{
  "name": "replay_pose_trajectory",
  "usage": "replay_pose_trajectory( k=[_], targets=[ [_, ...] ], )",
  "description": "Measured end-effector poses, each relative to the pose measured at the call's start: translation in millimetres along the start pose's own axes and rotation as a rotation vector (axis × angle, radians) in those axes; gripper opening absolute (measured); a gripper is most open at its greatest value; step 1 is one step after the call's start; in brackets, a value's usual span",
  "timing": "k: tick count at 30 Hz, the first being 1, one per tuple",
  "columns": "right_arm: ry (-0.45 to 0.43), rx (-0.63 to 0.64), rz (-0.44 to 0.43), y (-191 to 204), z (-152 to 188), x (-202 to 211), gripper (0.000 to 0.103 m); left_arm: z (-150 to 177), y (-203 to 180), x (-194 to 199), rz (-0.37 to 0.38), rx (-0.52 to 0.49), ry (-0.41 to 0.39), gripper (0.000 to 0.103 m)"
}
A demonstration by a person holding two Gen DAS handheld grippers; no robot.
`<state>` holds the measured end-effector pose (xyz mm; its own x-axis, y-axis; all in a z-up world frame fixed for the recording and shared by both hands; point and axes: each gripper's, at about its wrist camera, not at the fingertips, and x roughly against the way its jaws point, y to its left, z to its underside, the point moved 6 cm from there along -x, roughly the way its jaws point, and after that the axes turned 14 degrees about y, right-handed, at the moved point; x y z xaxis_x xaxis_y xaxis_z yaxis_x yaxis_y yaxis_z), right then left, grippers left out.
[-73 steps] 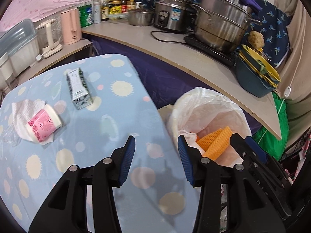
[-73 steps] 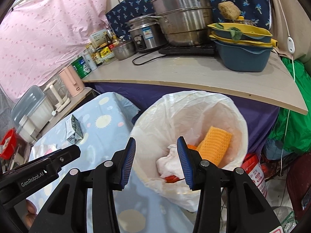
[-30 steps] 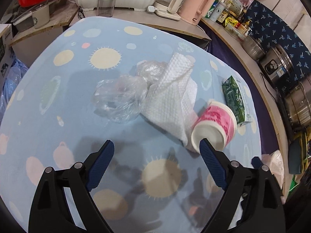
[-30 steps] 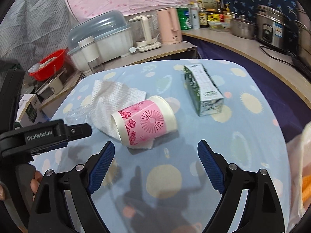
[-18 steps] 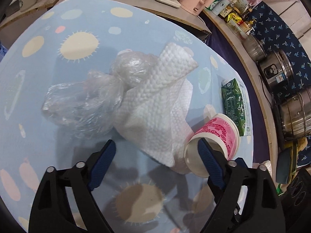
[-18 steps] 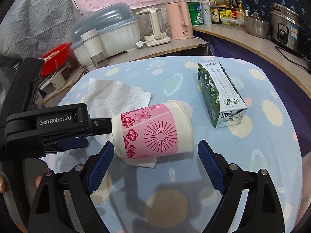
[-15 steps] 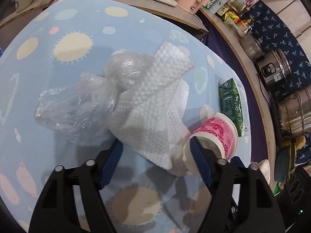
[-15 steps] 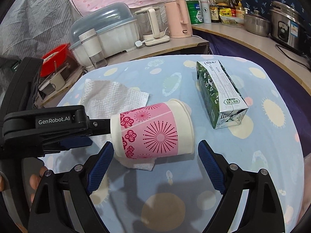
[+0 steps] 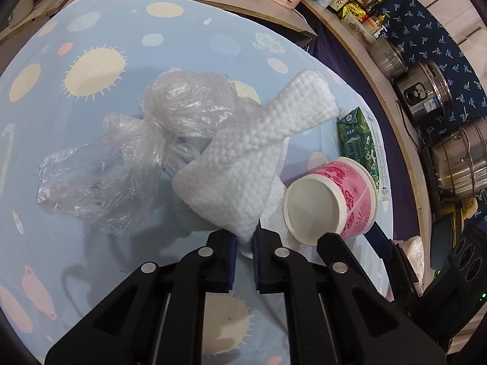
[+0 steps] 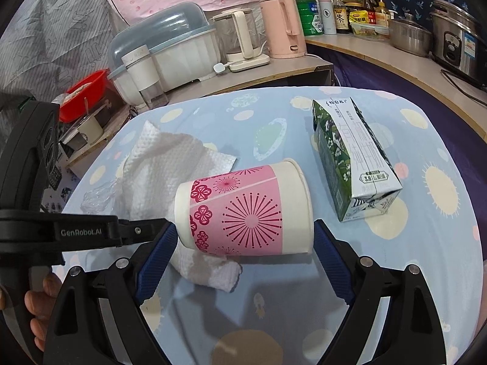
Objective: Collect trash
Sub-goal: 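Grasp the pink paper cup with the right gripper while the left gripper grasps the white towel, then carry the pink cup and white towel over the white trash bin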
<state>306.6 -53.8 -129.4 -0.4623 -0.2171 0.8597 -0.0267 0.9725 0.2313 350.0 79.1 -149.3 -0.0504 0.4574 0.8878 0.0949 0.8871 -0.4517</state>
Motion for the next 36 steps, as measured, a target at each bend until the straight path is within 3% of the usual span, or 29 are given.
replay_pose_trajectory(
  k=[14,25,36],
  targets=[
    [-0.059,-0.056,0.002,-2,26,45,0.082,27,-20,21,-0.028,-0.064,-0.023,0.008],
    [-0.102,-0.156,0.068,-29,77,109,0.082,80,-57,43,-0.073,-0.166,-0.048,0.008],
    [-0.155,-0.270,0.138,-74,133,174,0.082,140,-119,47,-0.114,-0.326,-0.052,0.008]
  ],
)
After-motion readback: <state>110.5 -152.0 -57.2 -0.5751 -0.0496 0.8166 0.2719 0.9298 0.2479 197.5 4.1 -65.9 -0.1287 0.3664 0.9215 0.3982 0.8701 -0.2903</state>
